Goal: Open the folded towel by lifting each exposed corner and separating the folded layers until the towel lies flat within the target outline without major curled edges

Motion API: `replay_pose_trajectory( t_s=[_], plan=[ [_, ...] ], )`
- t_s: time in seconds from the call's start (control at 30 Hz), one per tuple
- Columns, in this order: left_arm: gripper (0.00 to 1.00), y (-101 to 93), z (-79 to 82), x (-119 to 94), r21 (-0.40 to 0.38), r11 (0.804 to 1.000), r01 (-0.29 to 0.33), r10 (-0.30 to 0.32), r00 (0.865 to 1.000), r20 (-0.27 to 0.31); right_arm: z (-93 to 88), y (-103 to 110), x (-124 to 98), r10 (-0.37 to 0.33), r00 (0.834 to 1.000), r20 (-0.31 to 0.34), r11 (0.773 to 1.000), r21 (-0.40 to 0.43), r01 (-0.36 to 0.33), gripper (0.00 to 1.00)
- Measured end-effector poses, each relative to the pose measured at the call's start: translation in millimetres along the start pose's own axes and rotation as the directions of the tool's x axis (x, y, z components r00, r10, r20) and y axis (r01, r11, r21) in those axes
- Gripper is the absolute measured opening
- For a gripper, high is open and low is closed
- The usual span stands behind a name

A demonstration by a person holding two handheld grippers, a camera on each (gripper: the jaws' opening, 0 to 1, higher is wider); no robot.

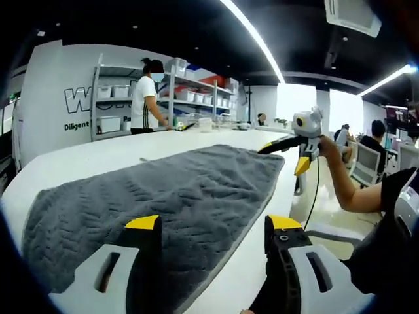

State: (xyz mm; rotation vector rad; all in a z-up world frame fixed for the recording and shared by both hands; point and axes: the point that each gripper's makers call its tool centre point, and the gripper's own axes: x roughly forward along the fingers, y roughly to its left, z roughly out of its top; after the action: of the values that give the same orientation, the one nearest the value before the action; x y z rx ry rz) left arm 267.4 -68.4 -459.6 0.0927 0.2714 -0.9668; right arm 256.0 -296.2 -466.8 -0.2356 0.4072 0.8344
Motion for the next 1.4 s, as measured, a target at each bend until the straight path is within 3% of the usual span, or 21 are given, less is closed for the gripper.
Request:
replay_pose_trajectory(
  t_s=[0.3, 0.7, 1.4],
  plan=[
    [0.45, 0.7, -4.3, 22.0, -0.016, 0.999, 0.028, -0.029, 0.998, -0.047, -4.0, -3.0, -3.6, -0.007, 1.000, -0.004, 1.000, 0.007, 0.007, 0.96],
    [0.39, 3.4, -19.2, 35.2, -0.022, 0.999, 0.030, -0.033, 0.992, -0.122, -6.0, -2.1, -5.7, -0.002, 1.000, -0.005, 1.000, 0.003, 0.002, 0.94],
    [0.29, 2.2, -24.3, 32.4, 0.020, 1.000, 0.024, -0.020, 0.989, -0.148, -8.4, -5.3, -8.6, -0.007, 1.000, -0.008, 1.000, 0.007, 0.007, 0.91]
  ],
)
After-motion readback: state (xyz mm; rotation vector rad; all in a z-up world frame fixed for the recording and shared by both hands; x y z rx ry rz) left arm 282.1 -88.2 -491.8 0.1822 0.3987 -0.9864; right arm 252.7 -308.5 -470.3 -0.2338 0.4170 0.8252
